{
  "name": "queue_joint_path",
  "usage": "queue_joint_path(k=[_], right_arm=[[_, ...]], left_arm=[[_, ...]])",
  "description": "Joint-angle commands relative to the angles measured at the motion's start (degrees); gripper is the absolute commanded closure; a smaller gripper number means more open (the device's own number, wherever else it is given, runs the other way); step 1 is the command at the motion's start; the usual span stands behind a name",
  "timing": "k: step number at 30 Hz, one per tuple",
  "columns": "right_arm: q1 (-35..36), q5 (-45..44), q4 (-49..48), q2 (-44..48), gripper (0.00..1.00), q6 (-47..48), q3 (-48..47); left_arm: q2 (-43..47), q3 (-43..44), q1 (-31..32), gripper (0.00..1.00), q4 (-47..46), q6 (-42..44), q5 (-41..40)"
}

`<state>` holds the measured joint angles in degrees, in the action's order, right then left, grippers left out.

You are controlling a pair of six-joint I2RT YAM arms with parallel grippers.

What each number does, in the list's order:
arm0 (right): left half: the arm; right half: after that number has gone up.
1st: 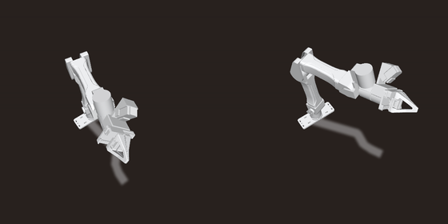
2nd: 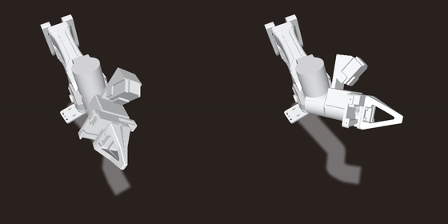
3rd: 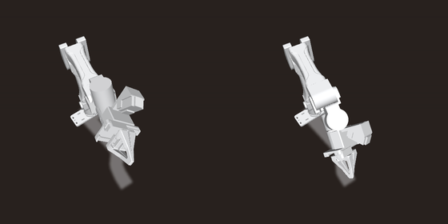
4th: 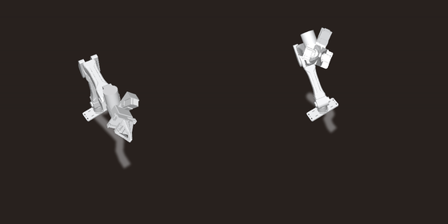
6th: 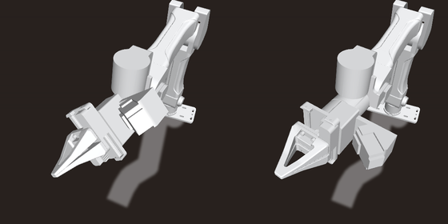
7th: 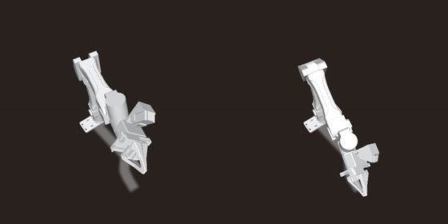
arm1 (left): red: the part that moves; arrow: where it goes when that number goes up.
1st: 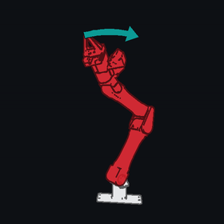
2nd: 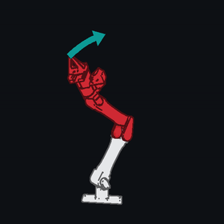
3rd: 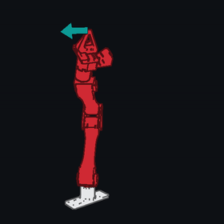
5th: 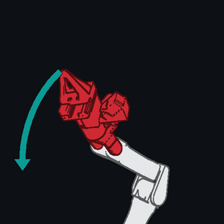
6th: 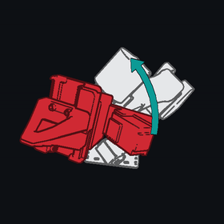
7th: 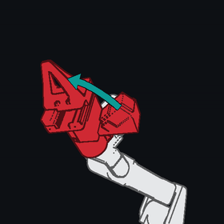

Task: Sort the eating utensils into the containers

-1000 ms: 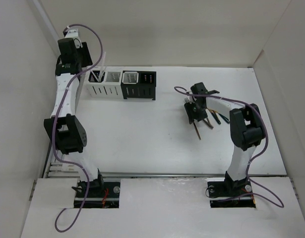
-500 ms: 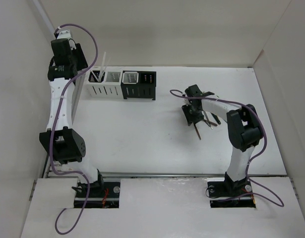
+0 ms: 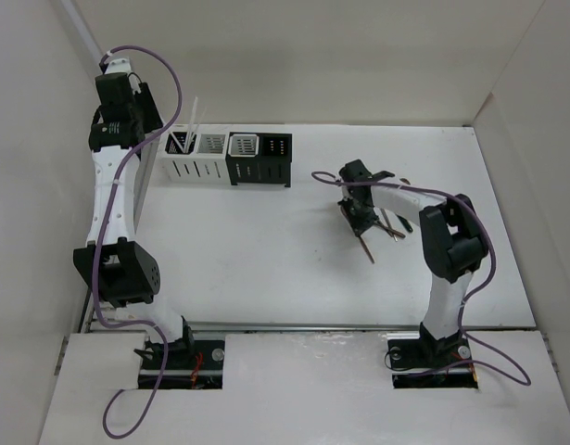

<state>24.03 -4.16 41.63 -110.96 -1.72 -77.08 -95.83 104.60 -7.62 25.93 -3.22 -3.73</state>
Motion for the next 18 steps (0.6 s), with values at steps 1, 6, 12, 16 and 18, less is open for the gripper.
queue_joint_path(k=[1, 6, 12, 16, 18], right_arm=[[2.50, 1.61, -0.13, 2.13, 1.00, 1.62, 1.32], [3.13, 2.76, -9.60, 11.89, 1.00, 0.76, -0.70], [3.13, 7.75, -24.82, 15.86, 1.00, -2.06, -6.75], [4.97, 7.77, -36.25, 10.34, 1.00, -2.06, -15.62], [5.76, 7.77, -41.17, 5.08, 1.00, -2.06, -22.83]], left_arm=[[3.37, 2.19, -0.21, 0.51, -0.10, 0.41, -1.28], [3.37, 2.19, -0.21, 0.51, -0.09, 0.41, -1.28], [3.37, 2.19, -0.73, 0.51, 0.43, 0.41, -1.28], [3.37, 2.19, -1.79, 0.51, 0.43, 0.41, -1.28], [3.37, 2.19, -2.40, 0.51, 0.43, 0.41, -1.28]])
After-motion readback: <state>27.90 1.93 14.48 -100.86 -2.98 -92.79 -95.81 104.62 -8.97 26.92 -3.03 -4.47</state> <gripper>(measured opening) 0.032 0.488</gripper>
